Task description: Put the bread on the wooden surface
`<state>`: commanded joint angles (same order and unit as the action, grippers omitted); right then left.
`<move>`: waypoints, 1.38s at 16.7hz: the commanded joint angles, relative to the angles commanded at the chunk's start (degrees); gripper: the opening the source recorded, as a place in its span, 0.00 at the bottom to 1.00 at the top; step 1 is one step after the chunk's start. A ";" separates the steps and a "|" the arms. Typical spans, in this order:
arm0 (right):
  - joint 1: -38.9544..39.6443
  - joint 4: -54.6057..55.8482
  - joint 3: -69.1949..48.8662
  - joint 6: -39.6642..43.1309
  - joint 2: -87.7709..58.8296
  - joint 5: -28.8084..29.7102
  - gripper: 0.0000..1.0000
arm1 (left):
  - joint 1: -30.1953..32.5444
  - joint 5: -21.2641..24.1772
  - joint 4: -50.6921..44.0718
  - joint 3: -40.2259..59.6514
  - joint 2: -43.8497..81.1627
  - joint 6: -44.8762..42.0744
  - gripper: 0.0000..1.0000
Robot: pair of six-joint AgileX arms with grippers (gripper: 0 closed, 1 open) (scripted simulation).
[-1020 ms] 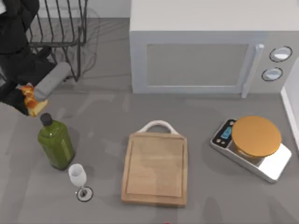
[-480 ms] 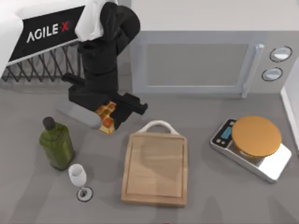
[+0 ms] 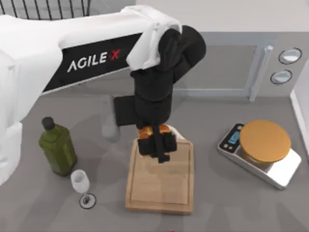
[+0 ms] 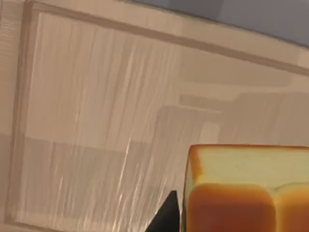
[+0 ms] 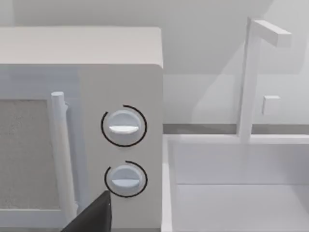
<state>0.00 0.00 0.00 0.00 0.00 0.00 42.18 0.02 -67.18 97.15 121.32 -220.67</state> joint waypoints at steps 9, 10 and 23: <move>0.00 0.00 0.00 0.00 0.00 0.00 1.00 | 1.74 -0.21 0.61 -0.20 -0.43 -4.79 0.00; 0.00 0.00 0.00 0.00 0.00 0.00 1.00 | 1.69 -0.21 0.74 -0.29 -0.38 -4.74 0.00; 0.00 0.00 0.00 0.00 0.00 0.00 1.00 | 1.95 -0.26 8.17 -4.92 0.61 -4.65 0.00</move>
<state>0.00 0.00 0.00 0.00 0.00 0.00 44.12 -0.23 -59.00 92.22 121.93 -225.32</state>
